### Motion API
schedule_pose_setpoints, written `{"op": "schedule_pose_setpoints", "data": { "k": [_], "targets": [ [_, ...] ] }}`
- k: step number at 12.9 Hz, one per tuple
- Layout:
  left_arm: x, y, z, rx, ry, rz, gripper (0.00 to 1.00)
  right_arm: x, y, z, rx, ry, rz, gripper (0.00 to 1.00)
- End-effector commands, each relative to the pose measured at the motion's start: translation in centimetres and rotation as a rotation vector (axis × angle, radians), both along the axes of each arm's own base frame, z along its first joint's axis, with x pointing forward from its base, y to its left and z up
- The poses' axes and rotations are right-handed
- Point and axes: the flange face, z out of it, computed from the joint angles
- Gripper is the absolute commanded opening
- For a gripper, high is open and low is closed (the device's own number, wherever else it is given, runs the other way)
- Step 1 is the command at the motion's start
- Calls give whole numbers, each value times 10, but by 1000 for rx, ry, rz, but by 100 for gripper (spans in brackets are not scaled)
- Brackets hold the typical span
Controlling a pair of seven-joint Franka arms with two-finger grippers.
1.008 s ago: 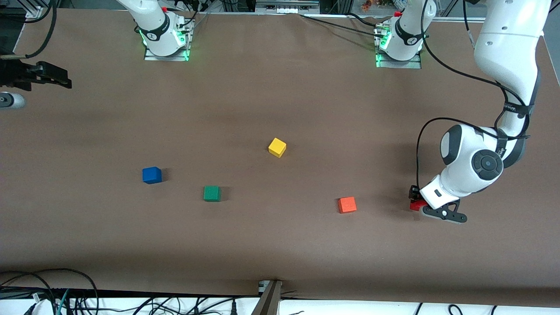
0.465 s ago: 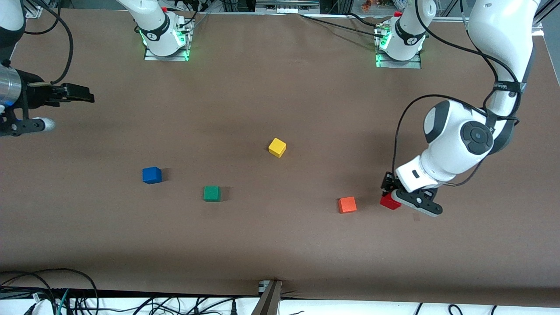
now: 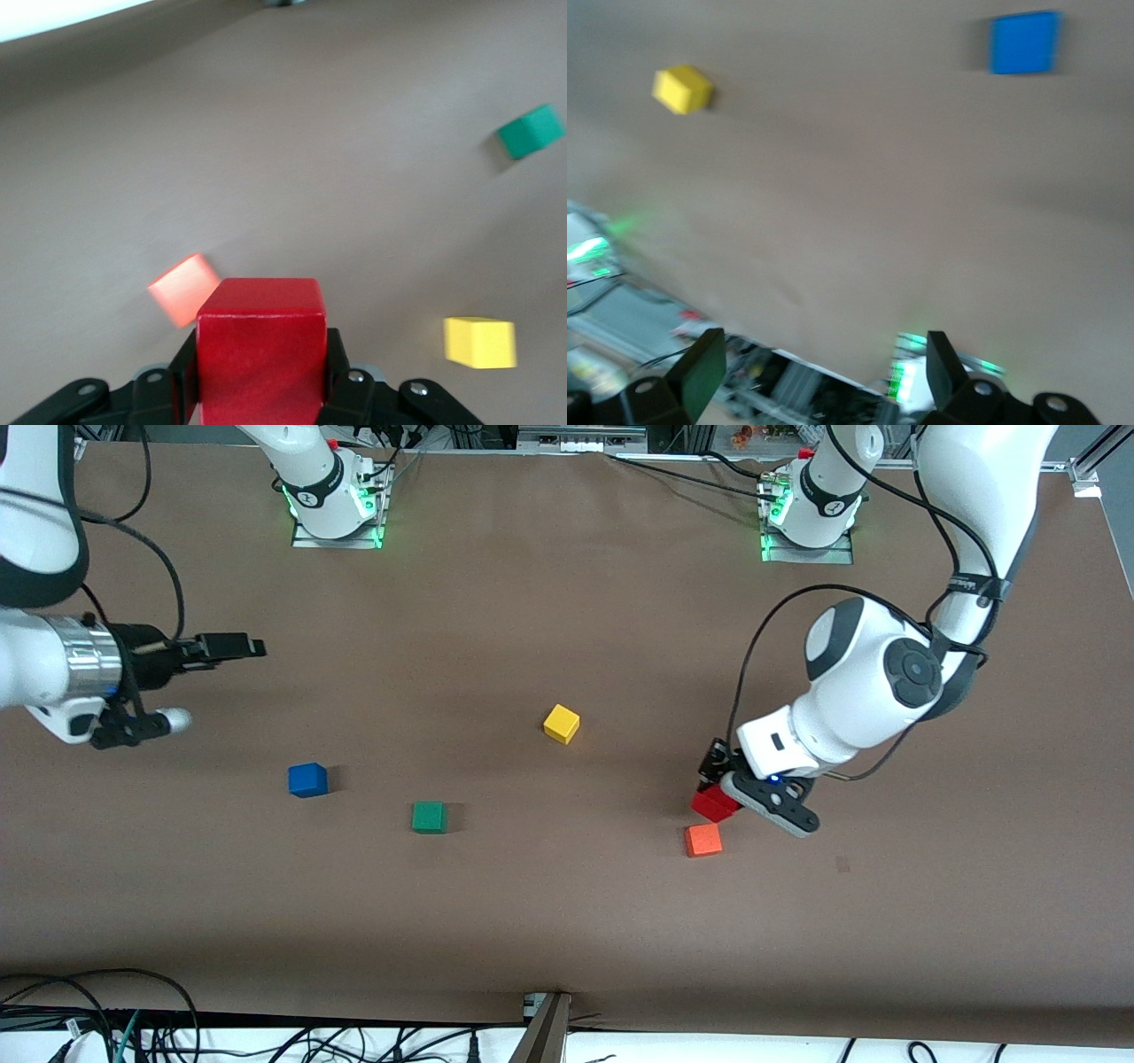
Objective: Pass red block to right arm, stack on blue
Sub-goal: 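Lift the red cube with the left gripper while the right gripper approaches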
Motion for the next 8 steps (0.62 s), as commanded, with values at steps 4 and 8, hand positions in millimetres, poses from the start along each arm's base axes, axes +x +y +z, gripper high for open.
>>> {"op": "schedule_pose_setpoints", "data": {
  "k": [4,8],
  "targets": [
    [-16,-55,34,-211,-57,-140,0,32,26,-87,385,174,-138,100],
    [-29,-96,49,-371,-142,-276,0,43,52,-129,643,239,-276,100]
  ]
}}
